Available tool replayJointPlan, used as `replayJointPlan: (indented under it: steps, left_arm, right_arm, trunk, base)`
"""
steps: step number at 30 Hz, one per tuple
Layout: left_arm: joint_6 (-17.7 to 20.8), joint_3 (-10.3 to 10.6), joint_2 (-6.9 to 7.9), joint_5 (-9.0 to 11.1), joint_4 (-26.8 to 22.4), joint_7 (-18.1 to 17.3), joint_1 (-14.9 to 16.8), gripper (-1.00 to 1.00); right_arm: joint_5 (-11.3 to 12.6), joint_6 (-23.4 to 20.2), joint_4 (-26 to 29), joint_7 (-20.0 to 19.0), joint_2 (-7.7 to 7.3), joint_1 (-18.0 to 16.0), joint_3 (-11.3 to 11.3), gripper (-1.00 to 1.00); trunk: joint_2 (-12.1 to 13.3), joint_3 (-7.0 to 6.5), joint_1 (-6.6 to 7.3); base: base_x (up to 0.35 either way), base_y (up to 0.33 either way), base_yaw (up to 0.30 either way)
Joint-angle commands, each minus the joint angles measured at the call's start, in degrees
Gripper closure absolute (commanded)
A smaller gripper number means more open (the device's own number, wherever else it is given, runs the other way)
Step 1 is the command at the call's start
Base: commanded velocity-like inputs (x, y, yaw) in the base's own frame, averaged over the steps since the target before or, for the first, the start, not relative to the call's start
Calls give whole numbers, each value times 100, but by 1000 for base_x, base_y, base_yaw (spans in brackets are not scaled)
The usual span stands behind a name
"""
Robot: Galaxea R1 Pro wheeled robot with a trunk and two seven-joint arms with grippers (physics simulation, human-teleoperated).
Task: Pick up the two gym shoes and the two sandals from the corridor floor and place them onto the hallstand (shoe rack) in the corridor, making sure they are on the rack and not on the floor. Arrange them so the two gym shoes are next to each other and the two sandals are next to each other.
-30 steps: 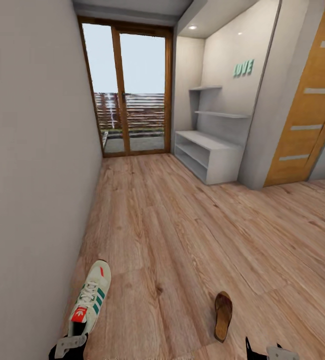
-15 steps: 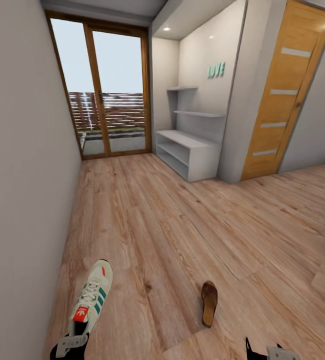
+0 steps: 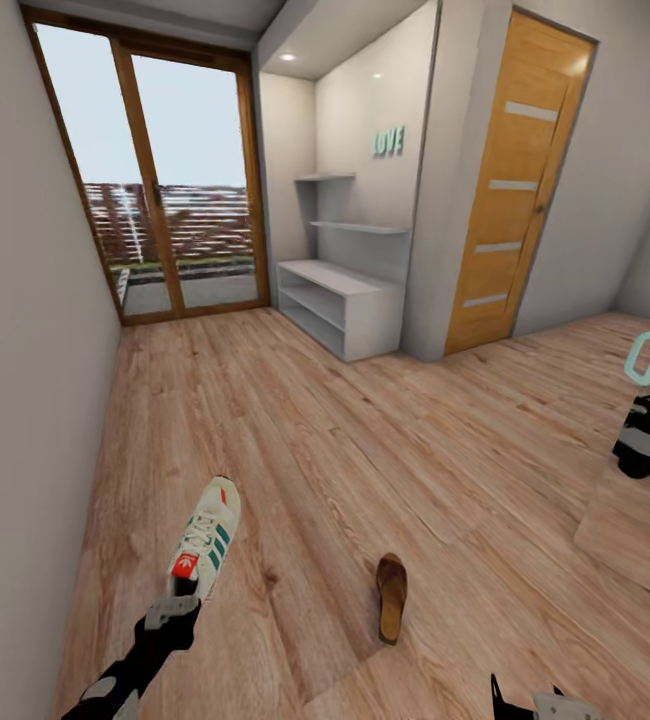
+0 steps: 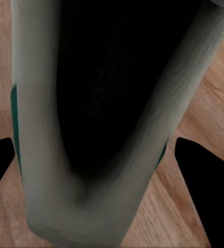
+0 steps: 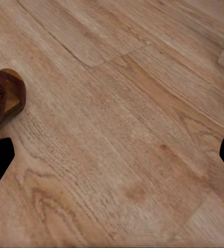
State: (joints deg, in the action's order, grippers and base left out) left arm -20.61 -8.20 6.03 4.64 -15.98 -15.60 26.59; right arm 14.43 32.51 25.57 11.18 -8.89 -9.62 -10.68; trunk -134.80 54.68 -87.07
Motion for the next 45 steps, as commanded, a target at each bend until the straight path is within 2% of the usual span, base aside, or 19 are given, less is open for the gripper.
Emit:
replayJointPlan:
  steps: [1,5,15,25,29,34,45]
  left_arm:
    - [92,-26,-6,39,-6,-65,58,100]
    - [389,-26,-71,-142,-92,-67,243,100]
    - [441,-32,-126,-635,-132,-91,255,100]
    - [443,-33,-126,-672,-133,-92,250,100]
    - [450,-32,-122,-675,-133,-92,250,100]
    - [450,-32,-126,-675,-131,-92,250,100]
    - [437,-33,-128,-675,-128,-90,249,100]
  right_arm:
    - [42,18,2,33,-5,-4,-47,-100]
    - [47,18,40,33,-7,-4,-42,-100]
    - [47,14,69,25,-7,-4,-40,-100]
    - [49,11,71,25,8,-4,-45,-100]
    - [44,18,71,25,133,-4,-45,-100]
    - [43,25,67,25,191,-4,-48,-100]
    - [42,25,54,25,212,-4,-49,-100]
  trunk:
    - [-2,5,1]
    - [-2,5,1]
    - [-2,5,1]
    - [-2,5,1]
    - [-2,5,1]
    - [-2,5,1]
    - [-2,5,1]
  base:
    - [0,0,-100]
    - [0,0,-43]
    - [0,0,-6]
    - [0,69,0]
    - [0,259,0]
    - [0,293,0]
    - [0,52,-2]
